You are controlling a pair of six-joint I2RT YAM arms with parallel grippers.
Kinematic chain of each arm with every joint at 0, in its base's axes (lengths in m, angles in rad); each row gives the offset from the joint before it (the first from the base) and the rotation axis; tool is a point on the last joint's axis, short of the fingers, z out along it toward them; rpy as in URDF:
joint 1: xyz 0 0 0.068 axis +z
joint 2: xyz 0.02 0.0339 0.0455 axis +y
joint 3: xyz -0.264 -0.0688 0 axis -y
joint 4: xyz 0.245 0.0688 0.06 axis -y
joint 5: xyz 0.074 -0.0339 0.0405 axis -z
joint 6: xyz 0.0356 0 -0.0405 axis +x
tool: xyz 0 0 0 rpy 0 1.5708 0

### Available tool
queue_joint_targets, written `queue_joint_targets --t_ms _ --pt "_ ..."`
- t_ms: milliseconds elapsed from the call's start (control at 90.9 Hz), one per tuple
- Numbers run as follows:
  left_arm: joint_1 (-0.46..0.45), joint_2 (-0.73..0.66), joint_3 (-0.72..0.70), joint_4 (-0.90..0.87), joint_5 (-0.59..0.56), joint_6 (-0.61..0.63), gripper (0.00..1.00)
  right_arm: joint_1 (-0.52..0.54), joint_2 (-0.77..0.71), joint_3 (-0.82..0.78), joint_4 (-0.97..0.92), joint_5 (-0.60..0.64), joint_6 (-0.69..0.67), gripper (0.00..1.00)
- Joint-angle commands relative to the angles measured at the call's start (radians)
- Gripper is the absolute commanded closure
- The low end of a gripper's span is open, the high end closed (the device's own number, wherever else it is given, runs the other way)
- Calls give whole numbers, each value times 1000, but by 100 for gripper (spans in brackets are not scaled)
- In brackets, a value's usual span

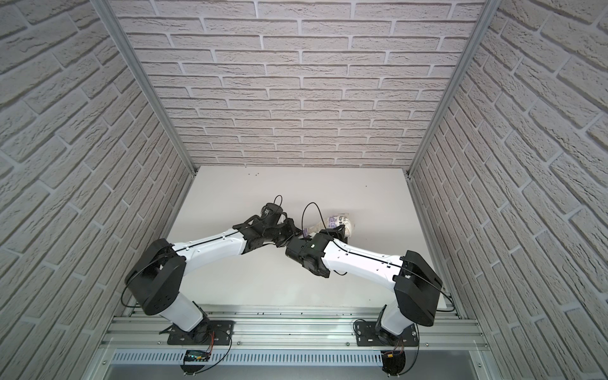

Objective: Pour the oats into the breakfast bowl
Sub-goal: Pour the oats into the bowl.

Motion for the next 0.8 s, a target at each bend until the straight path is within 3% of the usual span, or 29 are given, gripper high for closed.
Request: queue_joint_targets --t_ms 0,418,660,792 --pt "17 -7 18 -100 -78 41 100 11 -33 23 -14 183 96 97" --pt "13 12 31 -117 -67 45 100 12 -37 23 -1 179 95 97" --pt "21 -92 17 -166 -148 79 100 14 -50 54 1 189 91 96" --pt "17 -35 24 -156 -115 69 100 14 -38 44 11 177 94 96"
